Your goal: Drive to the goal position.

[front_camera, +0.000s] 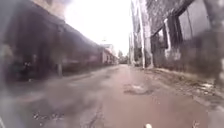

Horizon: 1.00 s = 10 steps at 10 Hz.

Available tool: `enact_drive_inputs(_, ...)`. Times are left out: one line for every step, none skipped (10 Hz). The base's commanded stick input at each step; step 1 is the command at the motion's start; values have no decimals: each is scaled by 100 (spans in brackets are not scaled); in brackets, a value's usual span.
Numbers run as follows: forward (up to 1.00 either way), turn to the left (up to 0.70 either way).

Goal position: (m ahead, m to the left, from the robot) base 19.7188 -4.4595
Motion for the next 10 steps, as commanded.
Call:
enact_drive_inputs(100, -16)
enact_drive_inputs(100, -2)
enact_drive_inputs(100, 0)
enact_drive_inputs(100, -1)
enact_drive_inputs(100, -3)
enact_drive_inputs(100, -4)
enact_drive_inputs(100, -10)
enact_drive_inputs(100, -25)
enact_drive_inputs(100, -14)
enact_drive_inputs(100, -24)
